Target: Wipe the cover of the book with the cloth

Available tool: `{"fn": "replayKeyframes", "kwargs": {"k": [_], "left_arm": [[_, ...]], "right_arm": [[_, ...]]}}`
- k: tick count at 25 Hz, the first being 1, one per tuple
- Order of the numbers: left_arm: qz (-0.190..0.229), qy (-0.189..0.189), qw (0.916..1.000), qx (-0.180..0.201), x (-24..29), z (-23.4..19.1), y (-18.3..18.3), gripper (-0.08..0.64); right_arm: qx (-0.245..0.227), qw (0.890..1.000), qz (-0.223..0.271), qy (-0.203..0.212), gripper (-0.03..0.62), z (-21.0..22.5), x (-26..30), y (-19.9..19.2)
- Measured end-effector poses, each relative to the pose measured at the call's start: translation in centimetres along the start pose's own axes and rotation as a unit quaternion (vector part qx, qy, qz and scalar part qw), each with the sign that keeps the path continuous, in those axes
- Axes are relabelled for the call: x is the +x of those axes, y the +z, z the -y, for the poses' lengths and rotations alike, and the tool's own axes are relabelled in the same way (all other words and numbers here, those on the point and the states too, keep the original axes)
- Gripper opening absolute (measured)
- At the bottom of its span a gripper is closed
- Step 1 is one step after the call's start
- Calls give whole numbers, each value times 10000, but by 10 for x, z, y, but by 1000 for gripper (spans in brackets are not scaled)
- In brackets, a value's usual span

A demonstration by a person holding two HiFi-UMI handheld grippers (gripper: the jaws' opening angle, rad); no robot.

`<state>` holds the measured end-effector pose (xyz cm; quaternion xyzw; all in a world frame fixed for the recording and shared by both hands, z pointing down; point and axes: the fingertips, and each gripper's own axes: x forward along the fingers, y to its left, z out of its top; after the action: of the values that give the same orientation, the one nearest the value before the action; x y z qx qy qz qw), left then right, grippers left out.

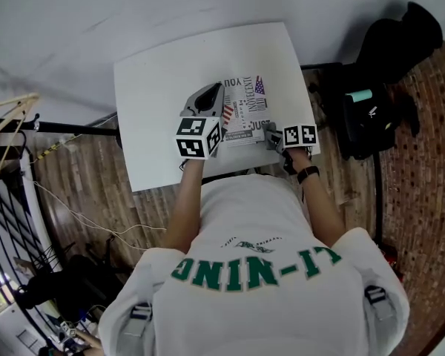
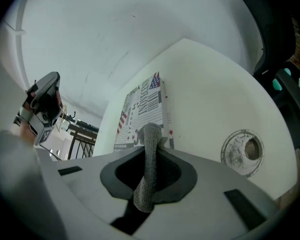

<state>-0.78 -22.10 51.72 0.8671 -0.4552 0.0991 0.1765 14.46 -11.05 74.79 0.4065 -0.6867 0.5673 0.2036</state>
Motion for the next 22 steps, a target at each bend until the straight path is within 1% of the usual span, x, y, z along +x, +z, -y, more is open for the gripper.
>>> {"fn": "replayKeyframes", "kwargs": {"k": [2,4,6,8,9,11,13,15,16,18,20,22], "left_arm": [[27,54,10000,-5,0,-9,4,17],[85,185,9998,-32,-2,-24,10,17],[177,442,9989,6,-7,-46,22,17],[314,754,9966,102,-15,-67,40,17],[405,853,9955,130,-20,-76,49,17],[610,965,9933,151,-29,-88,71,17],[800,1071,9908,195,-36,-97,92,17],[949,1162,9883,264,-43,-102,112,17],[1012,1197,9872,305,-46,-103,121,17],[1132,1237,9849,424,-51,-100,138,17],[1253,1235,9830,531,-56,-95,156,17],[1380,1243,9811,552,-63,-89,172,17]], "right_arm": [[-81,9996,280,-61,45,-8,-3,17],[-291,9969,733,-13,46,-25,-10,45],[-671,9908,1178,46,46,-52,-19,82],[-1223,9799,1576,-4,46,-85,-30,119],[-1541,9721,1769,-53,46,-103,-37,137],[-2181,9514,2170,-154,46,-140,-54,169],[-2737,9257,2598,-267,46,-178,-74,198],[-3127,9003,3009,-323,46,-214,-94,221],[-3248,8893,3206,-313,46,-230,-104,230],[-3372,8705,3578,-244,46,-257,-124,243],[-3445,8538,3898,-180,46,-279,-143,253],[-3533,8382,4152,-168,46,-298,-159,258]]}}
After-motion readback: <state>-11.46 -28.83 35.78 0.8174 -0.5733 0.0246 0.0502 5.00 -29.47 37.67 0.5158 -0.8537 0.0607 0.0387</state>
